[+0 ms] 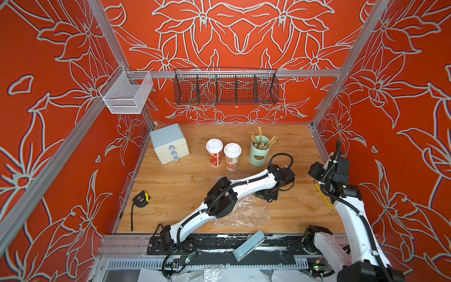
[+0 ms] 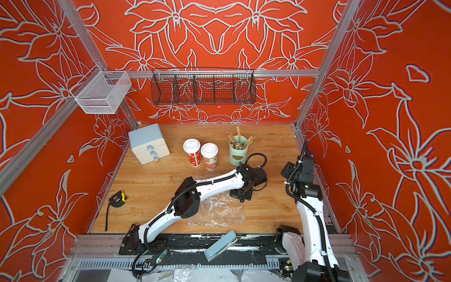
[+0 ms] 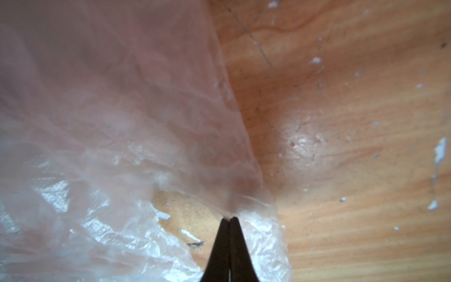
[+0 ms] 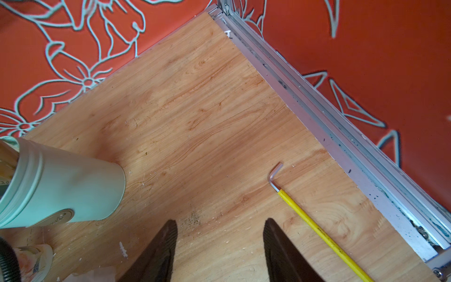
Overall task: Pack milk tea into plastic carrier bags
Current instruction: Adjust the plastic carrier bag at the center of the board.
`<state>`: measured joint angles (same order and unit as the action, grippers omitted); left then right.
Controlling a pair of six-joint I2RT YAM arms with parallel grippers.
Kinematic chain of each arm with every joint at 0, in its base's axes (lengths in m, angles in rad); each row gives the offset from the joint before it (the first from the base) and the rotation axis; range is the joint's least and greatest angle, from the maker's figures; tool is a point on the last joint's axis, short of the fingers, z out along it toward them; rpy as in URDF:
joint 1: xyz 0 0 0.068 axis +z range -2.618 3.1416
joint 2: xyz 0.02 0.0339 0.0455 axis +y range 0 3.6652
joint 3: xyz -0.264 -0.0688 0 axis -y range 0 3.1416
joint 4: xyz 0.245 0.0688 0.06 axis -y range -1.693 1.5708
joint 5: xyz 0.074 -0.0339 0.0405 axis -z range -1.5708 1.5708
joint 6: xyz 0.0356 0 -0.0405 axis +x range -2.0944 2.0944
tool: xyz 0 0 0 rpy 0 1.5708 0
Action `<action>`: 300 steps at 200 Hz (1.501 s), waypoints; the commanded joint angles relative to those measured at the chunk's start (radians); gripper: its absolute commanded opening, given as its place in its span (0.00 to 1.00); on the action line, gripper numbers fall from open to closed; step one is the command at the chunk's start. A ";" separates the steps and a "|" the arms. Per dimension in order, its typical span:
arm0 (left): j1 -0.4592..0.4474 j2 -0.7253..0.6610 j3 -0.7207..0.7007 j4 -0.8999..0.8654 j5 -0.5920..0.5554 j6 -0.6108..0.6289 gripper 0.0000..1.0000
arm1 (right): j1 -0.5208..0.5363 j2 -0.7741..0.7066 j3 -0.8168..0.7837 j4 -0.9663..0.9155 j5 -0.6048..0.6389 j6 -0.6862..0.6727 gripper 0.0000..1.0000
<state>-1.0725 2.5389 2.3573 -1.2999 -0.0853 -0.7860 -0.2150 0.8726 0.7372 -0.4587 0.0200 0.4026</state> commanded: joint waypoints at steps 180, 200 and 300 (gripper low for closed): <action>0.023 -0.554 -0.519 0.366 0.069 0.114 0.00 | -0.004 -0.104 0.022 -0.040 -0.218 -0.003 0.52; 0.037 -0.622 -0.585 0.423 0.098 0.132 0.00 | -0.004 -0.125 0.051 -0.072 -0.262 -0.016 0.51; 0.167 -1.012 -0.951 0.674 0.249 0.169 0.00 | 0.178 -0.094 0.243 -0.215 -0.358 -0.081 0.51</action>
<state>-0.9314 1.6154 1.4773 -0.7124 0.1024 -0.6312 -0.1112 0.7540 0.9195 -0.6224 -0.3248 0.3515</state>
